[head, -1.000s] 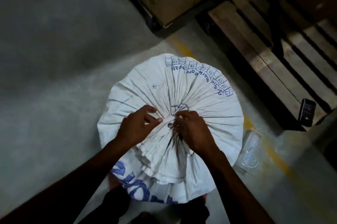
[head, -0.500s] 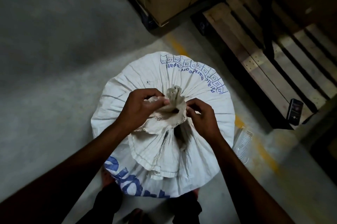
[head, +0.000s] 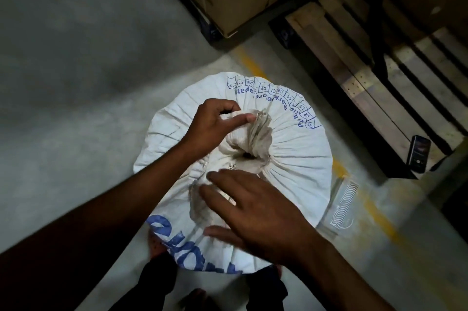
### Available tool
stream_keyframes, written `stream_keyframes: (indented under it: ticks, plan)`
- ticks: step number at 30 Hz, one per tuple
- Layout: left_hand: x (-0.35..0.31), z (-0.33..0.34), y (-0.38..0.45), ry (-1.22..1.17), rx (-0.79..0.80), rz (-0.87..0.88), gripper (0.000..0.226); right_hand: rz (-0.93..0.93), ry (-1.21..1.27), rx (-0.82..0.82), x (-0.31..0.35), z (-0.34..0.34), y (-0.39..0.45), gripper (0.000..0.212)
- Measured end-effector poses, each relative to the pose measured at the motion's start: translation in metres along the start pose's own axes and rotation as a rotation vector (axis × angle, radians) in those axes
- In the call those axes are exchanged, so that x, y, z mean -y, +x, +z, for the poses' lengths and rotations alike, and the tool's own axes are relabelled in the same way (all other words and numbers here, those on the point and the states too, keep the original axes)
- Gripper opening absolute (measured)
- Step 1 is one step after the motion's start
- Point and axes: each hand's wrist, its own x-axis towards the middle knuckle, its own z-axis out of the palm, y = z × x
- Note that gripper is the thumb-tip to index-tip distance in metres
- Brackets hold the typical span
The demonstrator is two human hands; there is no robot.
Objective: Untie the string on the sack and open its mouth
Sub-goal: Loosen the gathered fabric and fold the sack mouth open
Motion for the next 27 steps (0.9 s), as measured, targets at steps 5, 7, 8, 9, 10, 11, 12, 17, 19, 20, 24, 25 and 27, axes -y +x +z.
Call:
stream_keyframes:
  ticks: [5, 7, 8, 9, 10, 11, 12, 17, 19, 20, 24, 25, 27]
  plan:
    - [0.008, -0.017, 0.015, 0.103, 0.041, 0.056, 0.048, -0.07, -0.238, 0.134, -0.026, 0.021, 0.006, 0.053]
    - [0.011, -0.025, 0.021, 0.203, 0.061, 0.096, 0.05, -0.106, -0.252, 0.206, -0.036, 0.012, 0.004, 0.053]
    - [0.013, -0.029, 0.024, 0.264, 0.065, 0.112, 0.051, -0.121, -0.248, 0.254, -0.041, 0.007, 0.003, 0.052]
    - [0.015, -0.032, 0.028, 0.325, 0.06, 0.13, 0.051, -0.132, -0.24, 0.315, -0.048, 0.002, 0.0, 0.051]
    - [0.015, -0.034, 0.031, 0.381, 0.045, 0.148, 0.051, -0.138, -0.24, 0.391, -0.055, -0.004, -0.004, 0.049]
    - [0.016, -0.035, 0.034, 0.436, 0.019, 0.16, 0.052, -0.146, -0.252, 0.473, -0.063, -0.01, -0.008, 0.045]
    - [0.016, -0.034, 0.035, 0.491, -0.015, 0.162, 0.053, -0.155, -0.268, 0.547, -0.07, -0.016, -0.012, 0.04]
    - [0.008, -0.022, 0.018, 0.805, -0.27, 0.31, 0.057, -0.127, -0.299, 0.713, -0.098, -0.033, -0.013, 0.032]
    - [0.008, -0.015, 0.001, 0.831, -0.329, 0.393, 0.058, -0.098, -0.281, 0.755, -0.108, -0.03, -0.012, 0.035]
    - [0.009, -0.011, -0.01, 0.814, -0.337, 0.435, 0.056, -0.08, -0.258, 0.779, -0.112, -0.028, -0.011, 0.038]
    - [0.018, -0.004, -0.052, 0.776, -0.31, 0.555, 0.043, -0.007, -0.15, 0.884, -0.127, -0.02, -0.006, 0.046]
    - [0.021, -0.005, -0.06, 0.781, -0.311, 0.562, 0.039, 0.024, -0.112, 0.915, -0.129, -0.019, -0.005, 0.047]
    - [0.028, -0.006, -0.068, 0.823, -0.294, 0.521, 0.029, 0.074, -0.043, 0.949, -0.131, -0.018, -0.004, 0.052]
